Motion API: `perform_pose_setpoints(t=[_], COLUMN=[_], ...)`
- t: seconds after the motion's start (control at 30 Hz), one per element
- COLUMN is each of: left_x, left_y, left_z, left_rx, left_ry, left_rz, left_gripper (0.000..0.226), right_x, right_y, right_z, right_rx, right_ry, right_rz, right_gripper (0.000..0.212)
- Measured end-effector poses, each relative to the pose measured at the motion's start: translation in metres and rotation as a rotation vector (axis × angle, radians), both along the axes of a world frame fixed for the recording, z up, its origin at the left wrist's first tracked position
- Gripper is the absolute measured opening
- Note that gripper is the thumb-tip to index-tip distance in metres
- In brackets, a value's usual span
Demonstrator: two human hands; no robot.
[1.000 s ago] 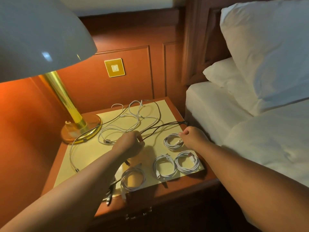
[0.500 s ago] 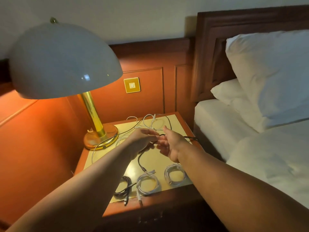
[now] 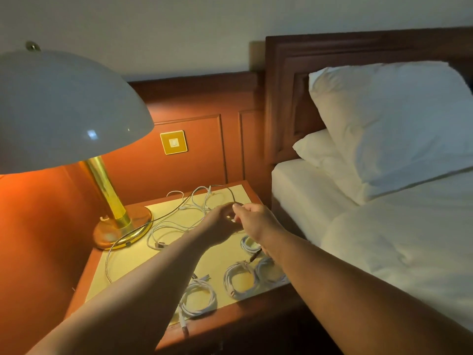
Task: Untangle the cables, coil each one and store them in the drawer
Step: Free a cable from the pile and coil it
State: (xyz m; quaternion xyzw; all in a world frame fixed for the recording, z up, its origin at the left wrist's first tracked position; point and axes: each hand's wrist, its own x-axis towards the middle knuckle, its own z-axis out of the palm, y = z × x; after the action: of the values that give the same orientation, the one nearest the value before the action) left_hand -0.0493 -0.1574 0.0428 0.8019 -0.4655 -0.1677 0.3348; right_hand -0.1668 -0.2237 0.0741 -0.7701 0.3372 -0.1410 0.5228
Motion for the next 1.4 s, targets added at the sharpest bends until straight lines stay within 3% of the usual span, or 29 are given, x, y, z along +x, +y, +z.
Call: perform_pose_setpoints(t=[0.1,0.27,0.47,0.5,0.6,0.8,0.9,1.1,1.17,1.27,1.4], left_x=[-0.008,-0.013,-0.003,0.000,0.005,0.000,-0.001,0.008,0.013,0.018,0.023], left_y=[-0.033,-0.072,-0.090,-0.091,-0.093,-0.093,-0.089,-0.083,-0.081,-0.077,-0.073], left_z=[-0.009,-0.024,-0.041,-0.043,-0.042,-0.036,-0.036,-0.032,-0.032,-0.032,-0.031], left_rx=[-0.012,0.142,0.136,0.123,0.096,0.007,-0.009,0.029,0.038,0.055,0.061], left_ry=[-0.043,-0.065,-0.189,-0.212,-0.222,-0.373,-0.454,-0.454,-0.446,-0.446,-0.445], left_rz=[0.007,0.045,0.101,0.134,0.229,0.241,0.244,0.310,0.326,0.351,0.357], left_gripper=[0.019,0.021,0.016,0.018,0.023,0.017,0.013,0.016,0.015,0.017,0.017], right_x=[-0.013,-0.030,-0.049,-0.052,-0.058,-0.063,-0.059,-0.059,-0.060,-0.060,-0.055], right_y=[-0.017,-0.046,-0.071,-0.078,-0.096,-0.090,-0.081,-0.070,-0.071,-0.070,-0.074], right_z=[0.000,-0.004,0.011,0.012,0.003,-0.018,-0.019,-0.020,-0.020,-0.013,-0.003], right_rx=[-0.044,0.125,0.806,0.825,0.601,0.031,-0.126,-0.259,-0.131,0.148,0.569], right_ry=[-0.075,-0.375,-0.863,-0.837,-0.539,0.191,0.264,-0.072,-0.261,-0.525,-0.760], right_rz=[-0.006,-0.027,-0.270,-0.326,-0.349,0.010,0.123,-0.051,-0.063,-0.075,-0.158], right_gripper=[0.036,0.040,0.035,0.038,0.038,0.034,0.043,0.035,0.040,0.026,0.037])
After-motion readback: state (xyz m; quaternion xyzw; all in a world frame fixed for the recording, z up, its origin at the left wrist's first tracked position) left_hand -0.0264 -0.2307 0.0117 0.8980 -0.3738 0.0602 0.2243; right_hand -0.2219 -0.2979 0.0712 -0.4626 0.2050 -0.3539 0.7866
